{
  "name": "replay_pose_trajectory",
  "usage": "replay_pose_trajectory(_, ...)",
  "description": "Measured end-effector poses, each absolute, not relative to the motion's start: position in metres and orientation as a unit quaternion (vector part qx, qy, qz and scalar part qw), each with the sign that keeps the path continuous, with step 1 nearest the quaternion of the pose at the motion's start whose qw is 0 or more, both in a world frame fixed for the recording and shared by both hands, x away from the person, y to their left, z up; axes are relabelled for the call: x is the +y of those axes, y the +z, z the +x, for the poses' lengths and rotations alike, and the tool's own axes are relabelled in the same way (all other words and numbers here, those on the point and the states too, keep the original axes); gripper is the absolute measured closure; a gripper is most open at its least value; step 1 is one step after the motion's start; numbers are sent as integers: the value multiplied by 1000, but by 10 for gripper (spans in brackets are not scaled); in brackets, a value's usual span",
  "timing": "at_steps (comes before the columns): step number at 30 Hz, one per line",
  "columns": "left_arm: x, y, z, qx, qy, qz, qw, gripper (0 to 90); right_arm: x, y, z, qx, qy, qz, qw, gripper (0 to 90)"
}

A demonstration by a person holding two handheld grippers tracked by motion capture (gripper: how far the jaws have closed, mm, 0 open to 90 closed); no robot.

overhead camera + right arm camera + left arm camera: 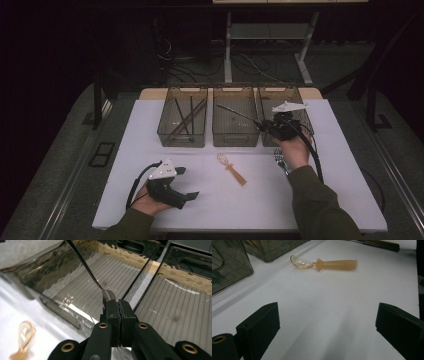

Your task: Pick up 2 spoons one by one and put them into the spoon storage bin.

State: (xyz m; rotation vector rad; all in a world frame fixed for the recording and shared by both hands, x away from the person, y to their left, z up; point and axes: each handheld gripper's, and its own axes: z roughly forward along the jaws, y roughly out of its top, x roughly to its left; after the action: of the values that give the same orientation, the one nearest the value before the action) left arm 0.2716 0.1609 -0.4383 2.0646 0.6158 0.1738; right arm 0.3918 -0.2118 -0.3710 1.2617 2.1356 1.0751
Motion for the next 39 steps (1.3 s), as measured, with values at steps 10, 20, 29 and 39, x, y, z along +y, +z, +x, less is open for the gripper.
replay_pose_trajectory(10, 160, -438, 271, 248, 68, 844, 470, 47, -195, -379, 408, 766, 374, 472, 223, 882)
replay_pose_trajectory(20, 159, -439, 271, 249, 67, 844, 471, 47, -196, -379, 409, 762, 392, 467, 219, 676)
replay_pose_trajectory(29, 159, -439, 271, 247, 67, 845, 469, 46, -205, -374, 400, 771, 400, 457, 192, 498)
replay_pose_trajectory(39, 159, -439, 271, 249, 70, 845, 468, 40, -214, -371, 377, 783, 407, 436, 177, 421)
